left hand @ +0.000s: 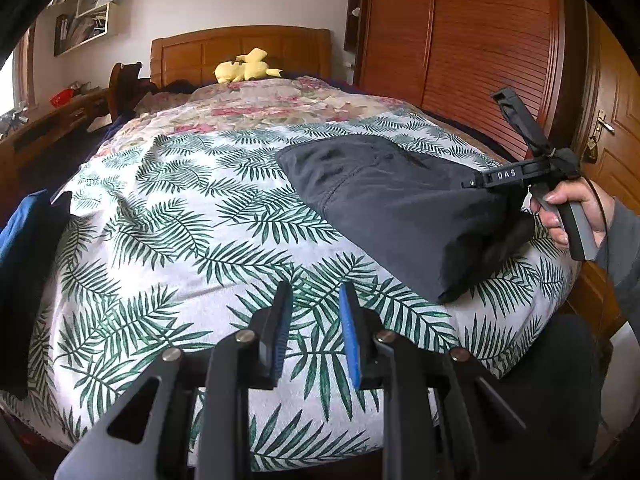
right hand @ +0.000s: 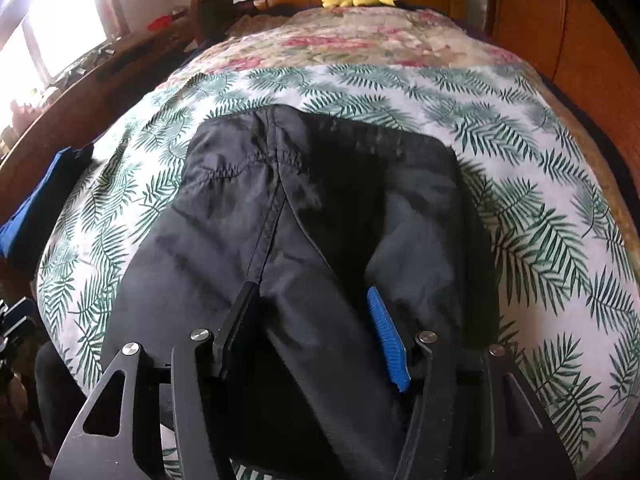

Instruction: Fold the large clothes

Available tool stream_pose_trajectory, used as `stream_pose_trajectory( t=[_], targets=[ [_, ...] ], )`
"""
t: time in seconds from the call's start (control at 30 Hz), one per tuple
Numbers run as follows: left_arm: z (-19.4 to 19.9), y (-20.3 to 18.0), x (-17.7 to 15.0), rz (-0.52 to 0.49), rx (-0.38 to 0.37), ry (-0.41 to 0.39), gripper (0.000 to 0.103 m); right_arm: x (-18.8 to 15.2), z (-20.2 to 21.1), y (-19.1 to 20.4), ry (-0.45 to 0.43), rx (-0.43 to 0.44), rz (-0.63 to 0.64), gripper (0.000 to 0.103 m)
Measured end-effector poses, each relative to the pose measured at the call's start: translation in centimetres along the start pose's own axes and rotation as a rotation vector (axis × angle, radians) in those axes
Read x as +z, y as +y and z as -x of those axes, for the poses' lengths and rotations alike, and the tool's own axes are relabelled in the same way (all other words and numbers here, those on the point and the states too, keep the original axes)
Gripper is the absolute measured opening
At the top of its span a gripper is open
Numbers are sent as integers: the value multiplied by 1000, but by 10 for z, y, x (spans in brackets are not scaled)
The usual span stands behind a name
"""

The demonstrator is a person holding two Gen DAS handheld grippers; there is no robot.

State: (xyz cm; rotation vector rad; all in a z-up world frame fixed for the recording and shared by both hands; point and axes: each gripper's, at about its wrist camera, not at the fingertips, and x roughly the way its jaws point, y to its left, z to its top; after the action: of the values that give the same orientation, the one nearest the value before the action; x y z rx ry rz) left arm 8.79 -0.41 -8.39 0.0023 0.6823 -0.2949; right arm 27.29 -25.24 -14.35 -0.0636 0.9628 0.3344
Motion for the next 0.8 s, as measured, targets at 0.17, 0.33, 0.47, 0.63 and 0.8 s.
stream_pose_trajectory(
  t=[0.17,0.33,0.47,0.63,0.8],
  targets=[
    [2,-3,3,-7,4,-7,21,-5,-5,0,35,-13,32,59],
    [3,-6,4,-15,3,-6,21,-12,-10,-8,53,40,1,59],
    [2,-7,3,-15,1,-4,21,-16,-12,-13,56,132,-28,31],
    [-3,-9,5,-16,-6,1,21,-19,15,3,-41,129,70,11],
    [-14,-14,14,-21,-24,1,21,-18,68,13,-188,84,118,8]
  ],
)
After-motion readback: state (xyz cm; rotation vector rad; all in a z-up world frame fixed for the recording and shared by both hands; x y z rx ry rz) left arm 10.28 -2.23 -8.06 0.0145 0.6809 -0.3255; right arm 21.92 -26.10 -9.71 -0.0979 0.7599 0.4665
